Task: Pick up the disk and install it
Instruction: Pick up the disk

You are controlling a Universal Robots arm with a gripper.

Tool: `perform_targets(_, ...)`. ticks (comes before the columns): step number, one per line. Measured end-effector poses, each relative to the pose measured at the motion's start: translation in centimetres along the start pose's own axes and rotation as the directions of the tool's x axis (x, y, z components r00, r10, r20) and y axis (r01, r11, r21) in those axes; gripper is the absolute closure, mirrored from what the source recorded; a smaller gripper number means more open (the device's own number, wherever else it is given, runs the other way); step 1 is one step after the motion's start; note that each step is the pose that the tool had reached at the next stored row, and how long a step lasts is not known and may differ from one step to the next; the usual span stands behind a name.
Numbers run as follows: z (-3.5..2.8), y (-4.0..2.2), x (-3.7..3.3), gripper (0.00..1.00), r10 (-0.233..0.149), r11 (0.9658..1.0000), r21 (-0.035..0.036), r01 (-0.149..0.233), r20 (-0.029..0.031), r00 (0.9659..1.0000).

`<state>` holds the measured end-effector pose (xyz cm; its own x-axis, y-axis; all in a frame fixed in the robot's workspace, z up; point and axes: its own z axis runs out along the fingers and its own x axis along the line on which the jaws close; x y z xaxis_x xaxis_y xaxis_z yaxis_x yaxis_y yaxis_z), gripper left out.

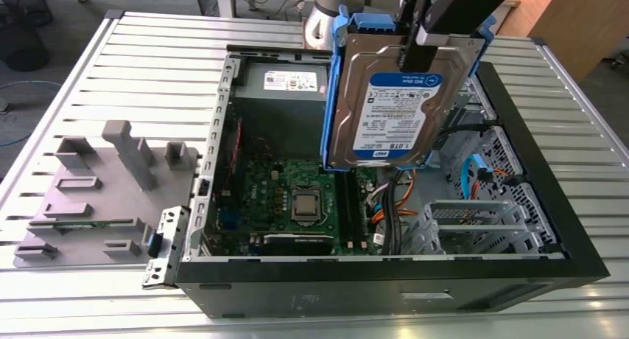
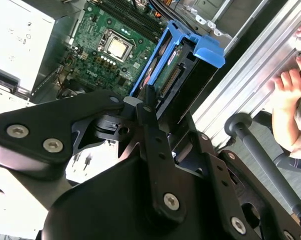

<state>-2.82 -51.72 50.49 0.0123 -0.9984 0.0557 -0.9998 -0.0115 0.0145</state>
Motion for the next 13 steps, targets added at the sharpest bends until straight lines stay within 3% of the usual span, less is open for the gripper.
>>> perform_targets(7, -0.01, 0.00, 0.04, 0.65, 0.000, 1.0000, 0.0000, 0.000, 0.0008, 1.0000)
perform_targets(8, 0.00, -0.01, 0.06, 0.65, 0.000, 1.0000, 0.0000, 0.000, 0.0041, 1.0000)
perform_targets(11, 0.01, 0.00, 0.18, 0.65, 0.000, 1.0000, 0.0002, 0.000, 0.0257, 0.9997)
perform_targets(13, 0.02, 0.00, 0.37, 0.65, 0.000, 1.0000, 0.0005, 0.000, 0.0327, 0.9995)
